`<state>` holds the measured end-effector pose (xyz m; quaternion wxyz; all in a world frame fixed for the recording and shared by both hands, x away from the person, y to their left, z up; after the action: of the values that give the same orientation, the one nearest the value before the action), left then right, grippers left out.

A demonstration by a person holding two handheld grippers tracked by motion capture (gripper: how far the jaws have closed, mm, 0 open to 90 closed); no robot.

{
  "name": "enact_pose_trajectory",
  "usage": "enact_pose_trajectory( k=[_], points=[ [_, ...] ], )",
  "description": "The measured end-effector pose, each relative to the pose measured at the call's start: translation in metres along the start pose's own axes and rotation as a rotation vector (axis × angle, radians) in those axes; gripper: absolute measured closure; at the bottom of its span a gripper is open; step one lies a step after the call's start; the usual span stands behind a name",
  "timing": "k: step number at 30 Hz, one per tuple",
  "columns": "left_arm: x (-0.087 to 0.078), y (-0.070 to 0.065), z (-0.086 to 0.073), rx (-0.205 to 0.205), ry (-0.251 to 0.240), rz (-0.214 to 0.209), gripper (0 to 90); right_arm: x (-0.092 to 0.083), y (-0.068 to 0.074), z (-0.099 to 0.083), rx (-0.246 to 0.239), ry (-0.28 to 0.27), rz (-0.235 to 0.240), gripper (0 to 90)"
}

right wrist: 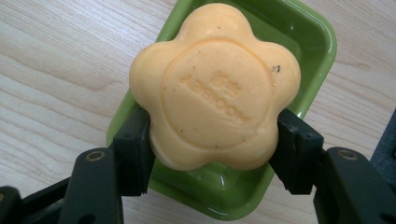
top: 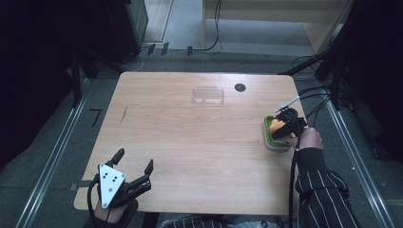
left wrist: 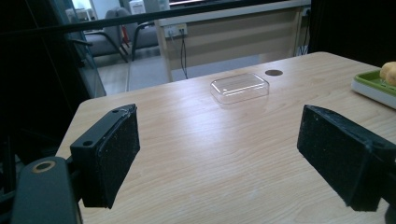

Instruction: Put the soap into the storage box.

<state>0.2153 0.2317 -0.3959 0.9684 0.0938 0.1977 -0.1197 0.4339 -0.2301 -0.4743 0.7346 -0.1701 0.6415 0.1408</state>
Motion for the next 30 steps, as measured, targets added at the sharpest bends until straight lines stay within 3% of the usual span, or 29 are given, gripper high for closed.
enact_pose_trajectory(
  k=[30],
  points=[
    [0.000, 0.000, 0.000, 0.000, -0.001, -0.002, 13.6, 0.011, -0.003, 0.003, 0.027, 0.059, -0.007, 39.8]
  ],
)
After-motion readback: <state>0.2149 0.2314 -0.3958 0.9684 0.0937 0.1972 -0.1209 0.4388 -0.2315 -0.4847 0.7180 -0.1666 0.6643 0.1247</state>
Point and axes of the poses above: each handheld gripper's, and its own axes: x roughly forward along the jaws, z roughly out of its top, y roughly to its left, the point moved 4 cm from there along x, roughly forward along the jaws, and after that the axes turned 11 degrees about y, right-handed, at the moved point
